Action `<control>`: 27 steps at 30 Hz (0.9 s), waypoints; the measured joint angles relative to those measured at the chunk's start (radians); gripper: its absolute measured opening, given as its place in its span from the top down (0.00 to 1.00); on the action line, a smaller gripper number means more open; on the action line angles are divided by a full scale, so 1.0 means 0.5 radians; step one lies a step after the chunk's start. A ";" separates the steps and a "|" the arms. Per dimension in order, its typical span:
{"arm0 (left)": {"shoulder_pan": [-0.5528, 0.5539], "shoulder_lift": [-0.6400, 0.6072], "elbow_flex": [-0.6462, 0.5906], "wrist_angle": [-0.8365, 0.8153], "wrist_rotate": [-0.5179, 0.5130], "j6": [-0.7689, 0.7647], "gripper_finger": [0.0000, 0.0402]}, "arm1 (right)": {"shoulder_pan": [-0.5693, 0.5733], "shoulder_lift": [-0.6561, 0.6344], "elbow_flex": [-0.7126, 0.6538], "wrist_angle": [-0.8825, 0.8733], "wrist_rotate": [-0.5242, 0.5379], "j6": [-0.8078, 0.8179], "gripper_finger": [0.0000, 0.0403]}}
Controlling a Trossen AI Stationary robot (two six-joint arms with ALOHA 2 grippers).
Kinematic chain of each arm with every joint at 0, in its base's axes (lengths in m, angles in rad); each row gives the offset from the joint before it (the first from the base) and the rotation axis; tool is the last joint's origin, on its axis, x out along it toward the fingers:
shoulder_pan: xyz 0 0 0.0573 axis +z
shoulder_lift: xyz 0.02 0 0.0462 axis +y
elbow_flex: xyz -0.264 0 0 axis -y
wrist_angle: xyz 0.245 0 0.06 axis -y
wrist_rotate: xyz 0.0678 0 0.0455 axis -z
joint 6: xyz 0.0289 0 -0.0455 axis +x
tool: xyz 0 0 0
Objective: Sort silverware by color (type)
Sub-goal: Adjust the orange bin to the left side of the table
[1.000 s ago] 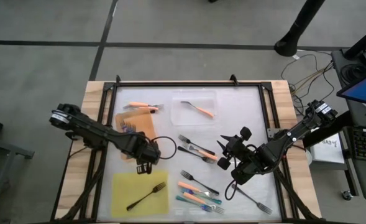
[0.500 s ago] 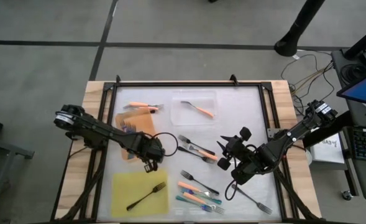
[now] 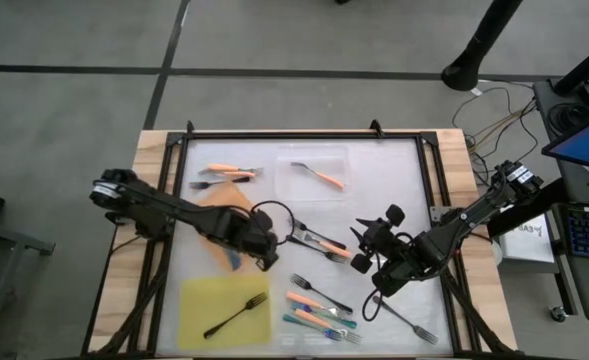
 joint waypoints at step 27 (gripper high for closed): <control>-0.033 0.316 0.455 -1.220 0.410 1.588 0.86 | 0.002 0.000 -0.055 -0.003 -0.215 0.018 0.71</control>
